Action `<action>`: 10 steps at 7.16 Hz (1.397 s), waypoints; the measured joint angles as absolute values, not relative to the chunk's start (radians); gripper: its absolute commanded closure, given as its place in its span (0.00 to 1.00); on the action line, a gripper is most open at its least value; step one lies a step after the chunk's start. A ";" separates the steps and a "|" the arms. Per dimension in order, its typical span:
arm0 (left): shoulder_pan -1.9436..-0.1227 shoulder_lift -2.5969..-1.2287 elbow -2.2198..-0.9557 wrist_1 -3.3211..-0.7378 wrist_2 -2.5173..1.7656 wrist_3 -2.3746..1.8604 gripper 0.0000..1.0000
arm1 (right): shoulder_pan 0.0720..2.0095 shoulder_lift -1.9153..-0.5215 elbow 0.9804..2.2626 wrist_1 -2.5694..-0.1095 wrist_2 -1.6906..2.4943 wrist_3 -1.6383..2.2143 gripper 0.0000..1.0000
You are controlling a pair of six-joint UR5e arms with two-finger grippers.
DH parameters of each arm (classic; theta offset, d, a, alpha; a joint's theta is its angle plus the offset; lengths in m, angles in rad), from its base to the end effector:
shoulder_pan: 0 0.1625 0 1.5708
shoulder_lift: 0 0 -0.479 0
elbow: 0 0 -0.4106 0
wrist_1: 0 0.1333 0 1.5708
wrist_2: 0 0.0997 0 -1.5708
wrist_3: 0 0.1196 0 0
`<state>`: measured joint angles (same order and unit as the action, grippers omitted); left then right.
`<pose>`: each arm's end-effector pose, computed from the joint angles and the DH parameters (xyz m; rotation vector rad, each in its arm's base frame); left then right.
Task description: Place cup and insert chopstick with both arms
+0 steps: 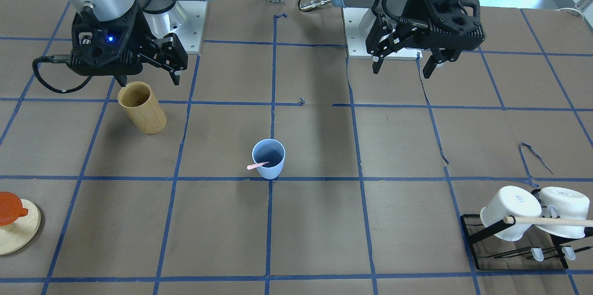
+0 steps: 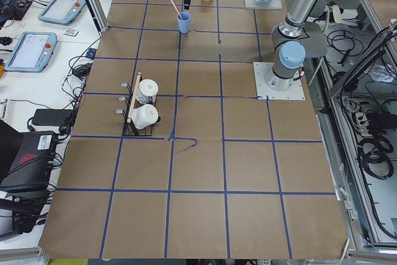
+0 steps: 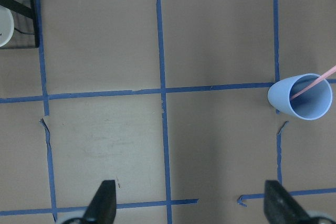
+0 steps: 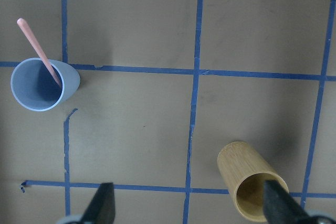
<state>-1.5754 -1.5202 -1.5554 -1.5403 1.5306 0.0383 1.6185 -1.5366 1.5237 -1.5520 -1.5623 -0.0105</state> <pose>-0.1404 -0.4956 0.5586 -0.0695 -3.0986 0.1507 0.1592 -0.5189 0.5263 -0.0911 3.1319 0.0095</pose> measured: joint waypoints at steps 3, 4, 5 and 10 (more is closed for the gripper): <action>-1.575 -1.520 -1.556 -1.540 1.530 0.038 0.00 | 1.580 -1.539 1.525 -1.559 -1.556 -0.024 0.00; -1.575 -1.520 -1.556 -1.540 1.530 0.038 0.00 | 1.568 -1.542 1.525 -1.559 -1.551 -0.030 0.00; -1.575 -1.520 -1.556 -1.540 1.529 0.038 0.00 | 1.564 -1.546 1.526 -1.560 -1.549 -0.034 0.00; -1.575 -1.520 -1.557 -1.542 1.531 0.038 0.00 | 1.563 -1.549 1.533 -1.564 -1.545 -0.038 0.00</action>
